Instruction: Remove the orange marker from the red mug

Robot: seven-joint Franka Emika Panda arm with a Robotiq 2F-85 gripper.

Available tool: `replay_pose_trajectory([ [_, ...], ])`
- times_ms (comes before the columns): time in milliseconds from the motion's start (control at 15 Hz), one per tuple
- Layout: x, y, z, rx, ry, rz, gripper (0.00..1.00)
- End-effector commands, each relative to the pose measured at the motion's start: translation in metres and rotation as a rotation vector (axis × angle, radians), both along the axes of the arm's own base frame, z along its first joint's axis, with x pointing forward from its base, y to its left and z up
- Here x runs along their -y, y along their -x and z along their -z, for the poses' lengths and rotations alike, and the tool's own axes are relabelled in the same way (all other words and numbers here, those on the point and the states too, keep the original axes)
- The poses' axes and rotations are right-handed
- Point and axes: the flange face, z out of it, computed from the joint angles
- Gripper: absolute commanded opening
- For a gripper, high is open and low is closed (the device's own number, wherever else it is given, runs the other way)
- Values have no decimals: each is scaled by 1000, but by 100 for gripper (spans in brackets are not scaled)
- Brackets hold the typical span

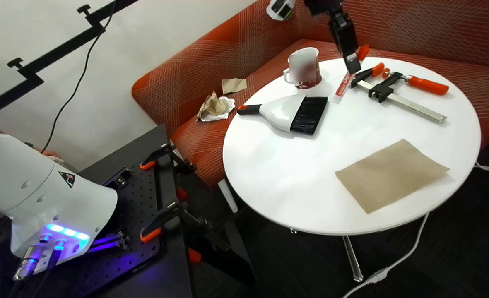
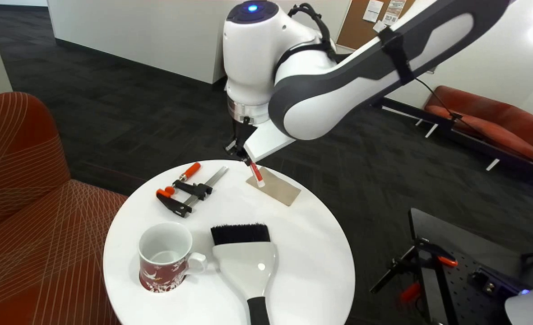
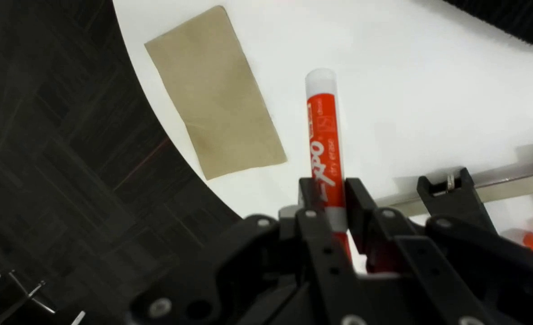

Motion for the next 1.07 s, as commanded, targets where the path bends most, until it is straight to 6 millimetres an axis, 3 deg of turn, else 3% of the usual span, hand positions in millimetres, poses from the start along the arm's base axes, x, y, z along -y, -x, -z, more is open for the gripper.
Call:
replay_pose_trajectory([
  [0, 8, -14, 36, -97, -28, -37, 5],
  [333, 11, -16, 83, -182, -52, -88, 5],
  [600, 10, -18, 99, -220, -53, -104, 6],
  [667, 11, -19, 99, -219, -50, -99, 44],
  [800, 11, -20, 91, -202, -48, -89, 52],
  [1000, 13, -21, 72, -152, -36, -81, 76],
])
